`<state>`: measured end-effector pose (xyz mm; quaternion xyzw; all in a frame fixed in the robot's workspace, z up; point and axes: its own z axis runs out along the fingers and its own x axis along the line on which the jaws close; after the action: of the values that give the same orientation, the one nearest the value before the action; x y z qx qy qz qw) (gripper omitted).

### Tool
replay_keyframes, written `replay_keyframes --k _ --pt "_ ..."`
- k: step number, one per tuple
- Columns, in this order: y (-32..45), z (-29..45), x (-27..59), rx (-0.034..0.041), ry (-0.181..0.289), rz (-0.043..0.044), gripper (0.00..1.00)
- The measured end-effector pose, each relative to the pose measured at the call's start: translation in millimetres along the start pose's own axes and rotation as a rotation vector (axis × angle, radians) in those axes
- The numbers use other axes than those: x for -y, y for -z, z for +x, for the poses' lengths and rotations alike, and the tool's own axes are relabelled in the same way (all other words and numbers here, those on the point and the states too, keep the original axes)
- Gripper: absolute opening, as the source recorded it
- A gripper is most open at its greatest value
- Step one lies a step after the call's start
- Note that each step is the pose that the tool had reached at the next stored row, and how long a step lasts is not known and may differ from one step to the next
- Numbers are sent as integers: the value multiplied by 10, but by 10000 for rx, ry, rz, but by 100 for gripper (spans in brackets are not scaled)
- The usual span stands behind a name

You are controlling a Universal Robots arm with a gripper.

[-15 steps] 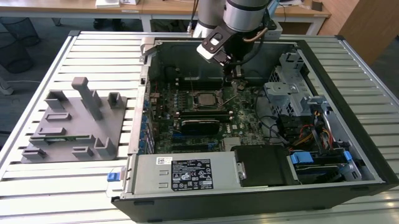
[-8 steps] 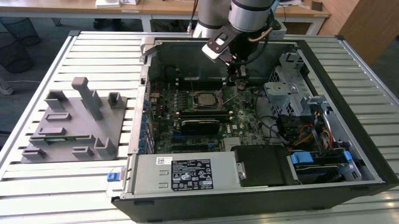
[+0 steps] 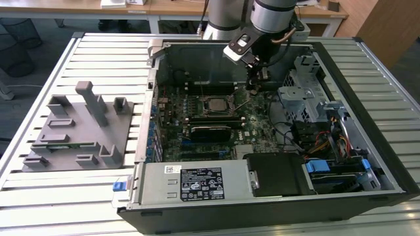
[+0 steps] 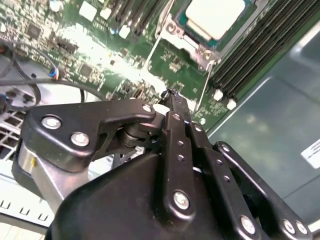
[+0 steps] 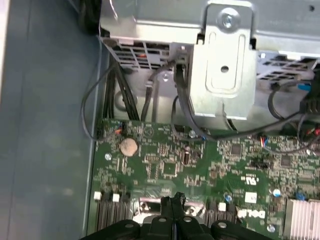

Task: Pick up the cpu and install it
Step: 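Close the cpu cover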

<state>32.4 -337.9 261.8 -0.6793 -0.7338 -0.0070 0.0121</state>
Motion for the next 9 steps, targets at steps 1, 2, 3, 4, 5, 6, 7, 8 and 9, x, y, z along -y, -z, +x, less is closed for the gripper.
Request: replay_keyframes --k 1,2,3,4,5,6,7,8,9 --pt "-4 14 -24 2 0 0 11" --pt "-8 25 -48 5 -1 1 11" --pt "-15 36 -69 5 -2 0 11" --pt "-20 47 -90 8 -1 0 11" --pt "-26 56 -109 13 -1 1 11" --pt "-32 59 -125 15 -1 1 11" --pt "-40 61 -139 20 -1 1 11" --pt "-50 61 -150 31 -1 3 11" --pt "-65 60 -157 37 -1 3 11"
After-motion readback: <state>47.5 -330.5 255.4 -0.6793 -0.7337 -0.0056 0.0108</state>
